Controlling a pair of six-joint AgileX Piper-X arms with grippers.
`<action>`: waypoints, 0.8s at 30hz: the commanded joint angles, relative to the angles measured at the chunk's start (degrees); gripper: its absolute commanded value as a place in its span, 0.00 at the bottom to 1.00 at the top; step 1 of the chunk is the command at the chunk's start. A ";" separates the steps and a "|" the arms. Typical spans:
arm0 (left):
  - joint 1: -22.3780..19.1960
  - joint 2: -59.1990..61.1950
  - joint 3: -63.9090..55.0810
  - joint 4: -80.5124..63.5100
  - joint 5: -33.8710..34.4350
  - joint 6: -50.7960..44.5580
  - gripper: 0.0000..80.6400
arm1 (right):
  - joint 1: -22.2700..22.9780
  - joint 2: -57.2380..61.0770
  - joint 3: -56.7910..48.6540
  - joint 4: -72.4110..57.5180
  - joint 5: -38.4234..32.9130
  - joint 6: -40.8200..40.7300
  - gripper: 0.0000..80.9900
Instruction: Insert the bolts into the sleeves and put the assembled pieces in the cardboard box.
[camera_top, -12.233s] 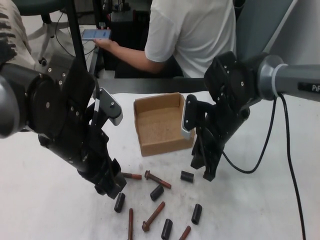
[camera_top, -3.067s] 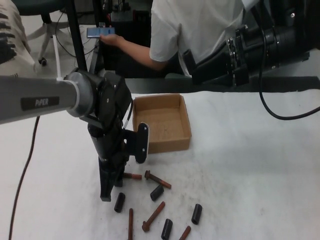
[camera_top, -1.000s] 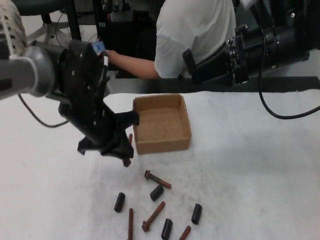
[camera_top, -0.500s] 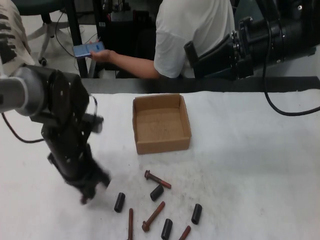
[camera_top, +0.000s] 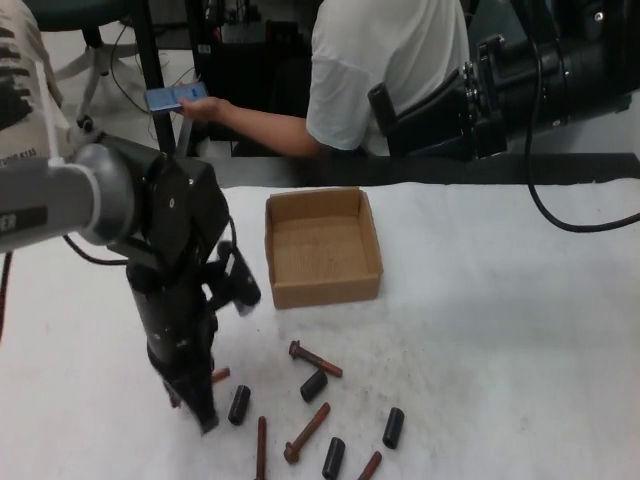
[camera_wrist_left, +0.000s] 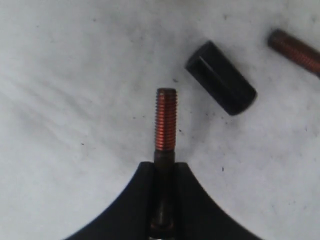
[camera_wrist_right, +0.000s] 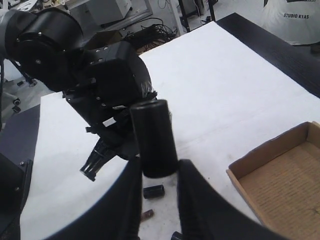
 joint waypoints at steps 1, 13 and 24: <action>1.63 -0.83 -0.59 -2.90 1.22 -25.48 0.00 | -0.19 -0.93 -0.40 -0.30 -0.39 0.17 0.01; 5.08 -0.83 1.53 -22.76 26.00 -83.57 0.00 | -0.19 -0.93 -0.40 -0.30 -0.39 1.13 0.01; 4.68 -0.83 4.12 -24.60 9.38 -114.00 0.00 | -0.19 -1.18 -0.40 -0.30 -0.39 1.28 0.01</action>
